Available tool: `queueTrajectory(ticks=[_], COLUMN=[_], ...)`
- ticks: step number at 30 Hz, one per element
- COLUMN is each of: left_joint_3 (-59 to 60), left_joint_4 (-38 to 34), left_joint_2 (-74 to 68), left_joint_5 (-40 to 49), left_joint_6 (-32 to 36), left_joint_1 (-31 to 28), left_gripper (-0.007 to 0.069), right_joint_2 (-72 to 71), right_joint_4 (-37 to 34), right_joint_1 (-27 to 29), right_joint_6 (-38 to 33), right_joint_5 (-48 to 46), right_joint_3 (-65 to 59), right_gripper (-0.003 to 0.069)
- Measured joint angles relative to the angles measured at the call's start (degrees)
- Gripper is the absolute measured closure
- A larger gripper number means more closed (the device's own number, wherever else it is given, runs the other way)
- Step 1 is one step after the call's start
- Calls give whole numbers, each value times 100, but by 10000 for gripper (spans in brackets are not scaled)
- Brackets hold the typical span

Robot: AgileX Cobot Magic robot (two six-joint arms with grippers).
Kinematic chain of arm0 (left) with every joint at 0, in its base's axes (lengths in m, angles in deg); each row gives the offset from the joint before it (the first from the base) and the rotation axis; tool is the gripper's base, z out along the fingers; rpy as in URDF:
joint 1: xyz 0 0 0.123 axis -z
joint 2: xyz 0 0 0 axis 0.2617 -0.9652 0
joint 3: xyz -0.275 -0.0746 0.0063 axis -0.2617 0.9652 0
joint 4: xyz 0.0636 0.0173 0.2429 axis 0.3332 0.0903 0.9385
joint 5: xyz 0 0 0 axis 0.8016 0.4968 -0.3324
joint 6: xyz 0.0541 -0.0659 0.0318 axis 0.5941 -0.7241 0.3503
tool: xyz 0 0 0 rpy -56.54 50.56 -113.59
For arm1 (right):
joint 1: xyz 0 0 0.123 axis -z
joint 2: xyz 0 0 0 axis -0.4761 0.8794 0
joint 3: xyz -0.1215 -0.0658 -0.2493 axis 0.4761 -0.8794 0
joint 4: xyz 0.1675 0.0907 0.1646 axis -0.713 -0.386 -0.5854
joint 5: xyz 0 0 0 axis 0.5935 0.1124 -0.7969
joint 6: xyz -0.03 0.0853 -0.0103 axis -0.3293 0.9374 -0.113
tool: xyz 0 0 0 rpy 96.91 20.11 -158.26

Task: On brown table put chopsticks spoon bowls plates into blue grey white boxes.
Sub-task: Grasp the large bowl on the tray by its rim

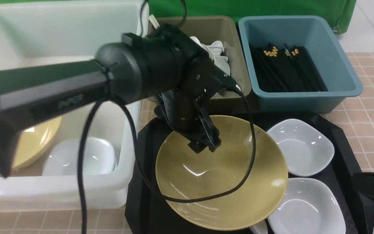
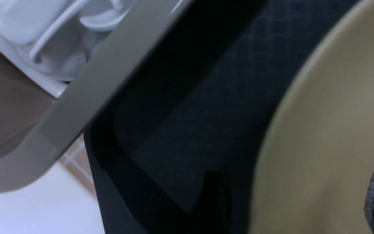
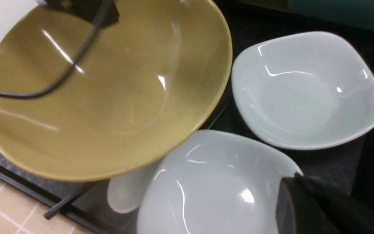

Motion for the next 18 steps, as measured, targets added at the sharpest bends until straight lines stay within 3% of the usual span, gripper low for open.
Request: queueTrajectory(ticks=[4, 7, 11, 12, 13, 15, 18], left_joint_3=[0, 0, -137, -145, -206, -239, -282], left_joint_4=[12, 6, -96, -107, -203, -293, -236], left_joint_2=[-248, -292, -163, -144, 49, 329, 782], left_joint_5=[0, 11, 233, 247, 352, 378, 354], left_joint_6=[-101, -106, -125, -125, -125, -120, -120], left_joint_1=[0, 0, -6, -6, 0, 19, 25], left_gripper=[102, 162, 345, 354, 437, 528, 606], right_joint_2=[0, 0, 0, 0, 0, 0, 0], right_joint_4=[0, 0, 0, 0, 0, 0, 0], right_joint_1=[0, 0, 0, 0, 0, 0, 0], right_joint_6=[0, 0, 0, 0, 0, 0, 0], right_joint_5=[5, 5, 6, 12, 28, 87, 122], right_joint_3=[0, 0, -5, -5, -23, -62, -69], right_gripper=[610, 610, 610, 610, 610, 610, 610])
